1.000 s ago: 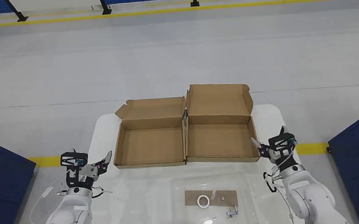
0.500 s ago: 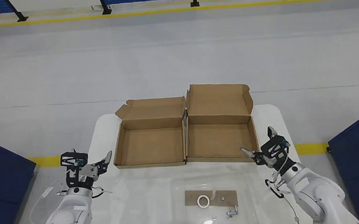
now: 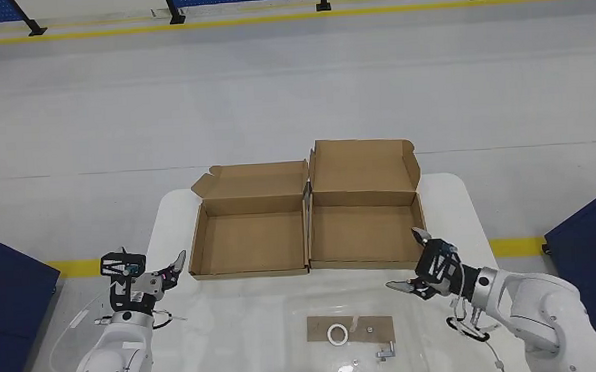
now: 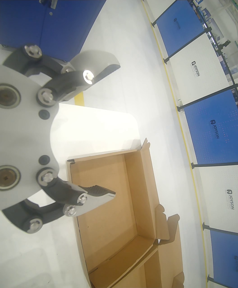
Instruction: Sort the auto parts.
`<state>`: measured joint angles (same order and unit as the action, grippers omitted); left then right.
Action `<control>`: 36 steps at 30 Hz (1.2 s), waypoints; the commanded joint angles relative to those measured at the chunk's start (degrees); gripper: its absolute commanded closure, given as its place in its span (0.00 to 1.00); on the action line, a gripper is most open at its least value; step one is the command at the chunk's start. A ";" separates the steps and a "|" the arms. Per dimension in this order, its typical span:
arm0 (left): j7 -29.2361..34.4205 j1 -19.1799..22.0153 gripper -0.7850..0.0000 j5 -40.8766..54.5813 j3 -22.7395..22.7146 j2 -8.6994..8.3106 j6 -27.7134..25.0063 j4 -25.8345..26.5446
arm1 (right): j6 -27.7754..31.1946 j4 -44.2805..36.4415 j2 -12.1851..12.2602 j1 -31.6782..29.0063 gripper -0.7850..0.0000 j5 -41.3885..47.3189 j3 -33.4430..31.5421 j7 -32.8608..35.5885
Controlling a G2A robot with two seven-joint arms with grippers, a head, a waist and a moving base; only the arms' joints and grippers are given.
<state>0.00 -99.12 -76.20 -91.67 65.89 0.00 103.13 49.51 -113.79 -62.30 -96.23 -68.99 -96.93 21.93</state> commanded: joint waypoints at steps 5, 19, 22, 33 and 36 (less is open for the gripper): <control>0.00 0.00 0.00 0.00 0.00 0.00 0.00 0.00 | 0.22 -0.69 0.04 0.05 0.00 -0.53 0.33 -0.94; 0.00 0.00 0.00 0.00 0.00 0.00 0.00 0.00 | 7.84 -8.35 5.80 6.38 0.00 12.85 7.19 25.02; 0.00 0.00 0.00 0.00 0.00 0.00 0.00 0.00 | 7.59 -7.29 8.42 7.63 0.00 11.08 11.74 25.27; 0.00 0.00 0.00 0.00 0.00 0.00 0.00 0.00 | 7.48 -7.67 8.49 7.53 0.00 9.98 12.19 25.36; 0.00 0.00 0.00 0.00 0.00 0.00 0.00 0.00 | 5.75 -9.76 9.43 7.41 0.00 3.16 16.30 27.10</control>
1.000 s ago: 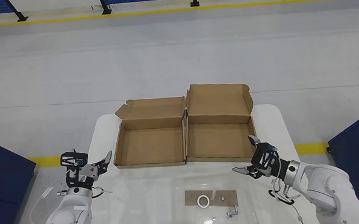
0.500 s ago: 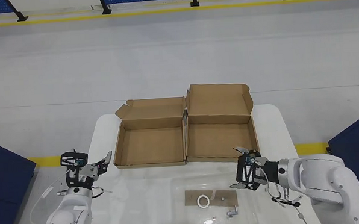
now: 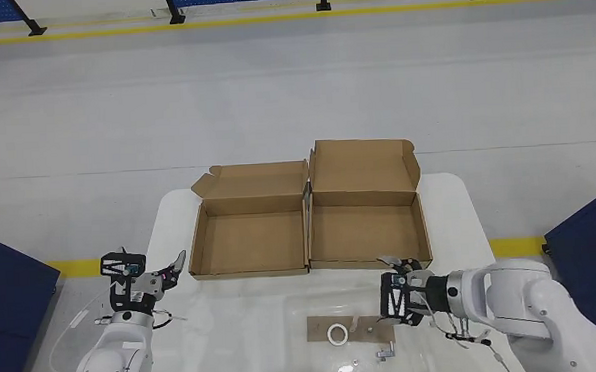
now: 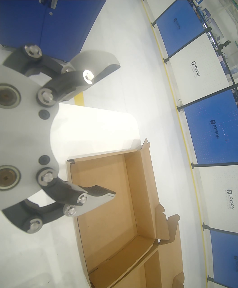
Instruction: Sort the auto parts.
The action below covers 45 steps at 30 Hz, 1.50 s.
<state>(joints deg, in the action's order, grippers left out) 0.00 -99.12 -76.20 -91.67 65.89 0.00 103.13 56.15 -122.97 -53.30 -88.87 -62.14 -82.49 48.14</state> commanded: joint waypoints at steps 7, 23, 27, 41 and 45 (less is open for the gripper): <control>0.00 0.00 0.00 0.00 0.00 0.00 0.00 0.00 | -6.66 -1.87 4.95 4.48 0.00 -10.95 13.96 6.67; 0.00 0.00 0.00 0.00 0.00 0.00 0.00 0.00 | -17.45 -2.52 11.29 17.47 0.00 -0.64 29.73 17.47; 0.00 0.00 0.00 0.00 0.00 0.00 0.00 0.00 | -16.17 -3.38 11.32 17.50 0.00 -2.41 31.10 16.16; 0.00 0.00 0.00 0.00 0.00 0.00 0.00 0.00 | -27.48 -0.54 14.66 34.42 0.00 10.22 53.62 27.50; 0.00 0.00 0.00 0.00 0.00 0.00 0.00 0.00 | -30.13 0.41 14.48 42.10 0.00 14.64 61.17 30.14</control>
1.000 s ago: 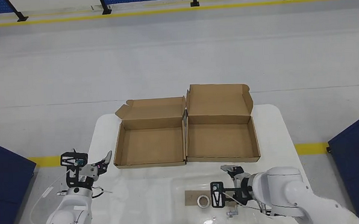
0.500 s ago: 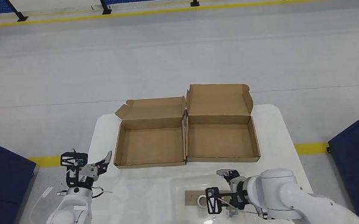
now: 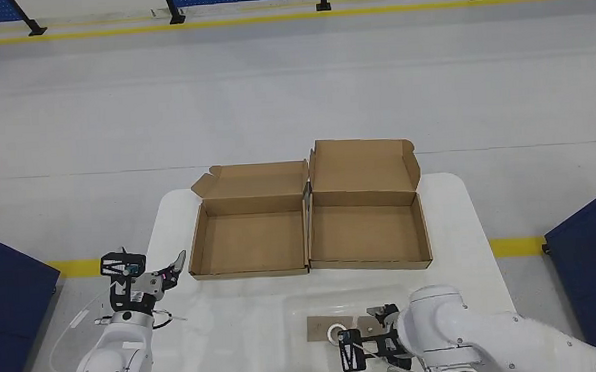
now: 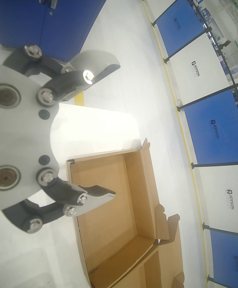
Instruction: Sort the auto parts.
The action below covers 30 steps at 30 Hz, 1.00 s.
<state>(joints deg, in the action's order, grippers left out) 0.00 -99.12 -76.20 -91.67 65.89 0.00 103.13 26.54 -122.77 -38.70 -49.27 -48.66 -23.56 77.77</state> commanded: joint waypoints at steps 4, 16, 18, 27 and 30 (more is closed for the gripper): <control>0.00 0.00 0.00 0.00 0.00 0.00 0.00 0.00 | -0.75 0.41 -0.21 3.63 0.00 1.69 3.42 0.74; 0.00 0.00 0.00 0.00 0.00 0.00 0.00 0.00 | -1.44 1.86 -0.90 1.89 0.00 -3.39 4.27 -1.56; 0.00 0.00 0.00 0.00 0.00 0.00 0.00 0.00 | -1.61 2.22 -1.14 1.59 0.00 -4.04 4.35 -1.73; 0.00 0.00 0.00 0.00 0.00 0.00 0.00 0.00 | -1.07 3.47 -2.19 0.62 0.00 -3.98 5.22 -1.03; 0.00 0.00 0.00 0.00 0.00 0.00 0.00 0.00 | -1.07 3.47 -2.19 0.62 0.00 -3.98 5.22 -1.03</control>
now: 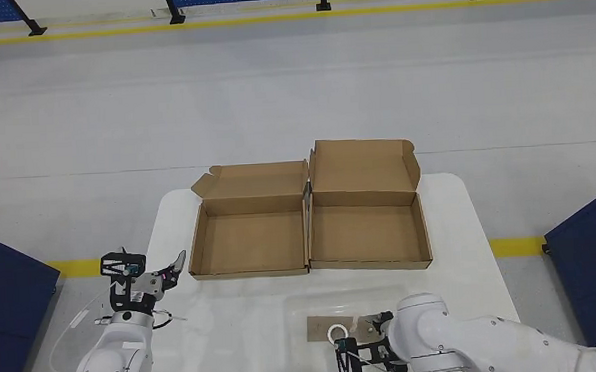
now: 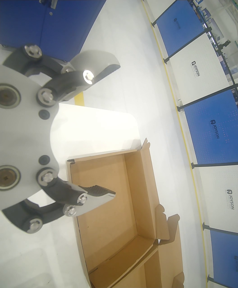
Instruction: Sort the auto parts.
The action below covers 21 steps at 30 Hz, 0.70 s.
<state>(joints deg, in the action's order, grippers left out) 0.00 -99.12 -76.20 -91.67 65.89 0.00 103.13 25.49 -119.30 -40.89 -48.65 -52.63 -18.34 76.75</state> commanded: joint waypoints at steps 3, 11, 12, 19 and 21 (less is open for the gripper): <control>0.00 0.00 0.00 0.00 0.00 0.00 0.00 0.00 | 0.34 0.17 -0.04 -0.29 0.00 -0.93 0.19 -0.49; 0.00 0.00 0.00 0.00 0.00 0.00 0.00 0.00 | 1.31 2.91 -0.96 -1.28 0.00 -1.10 0.63 -0.11; 0.00 0.00 0.00 0.00 0.00 0.00 0.00 0.00 | 1.42 3.37 -1.16 -1.26 0.00 -0.76 0.66 0.01; 0.00 0.00 0.00 0.00 0.00 0.00 0.00 0.00 | 1.47 4.65 -1.90 -1.01 0.00 -0.06 1.00 0.57; 0.00 0.00 0.00 0.00 0.00 0.00 0.00 0.00 | 1.47 4.65 -1.90 -1.01 0.00 -0.06 1.00 0.57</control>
<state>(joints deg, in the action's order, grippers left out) 0.00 -99.12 -76.20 -91.67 65.89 0.00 103.13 26.96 -114.64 -42.80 -49.65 -52.69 -17.33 77.32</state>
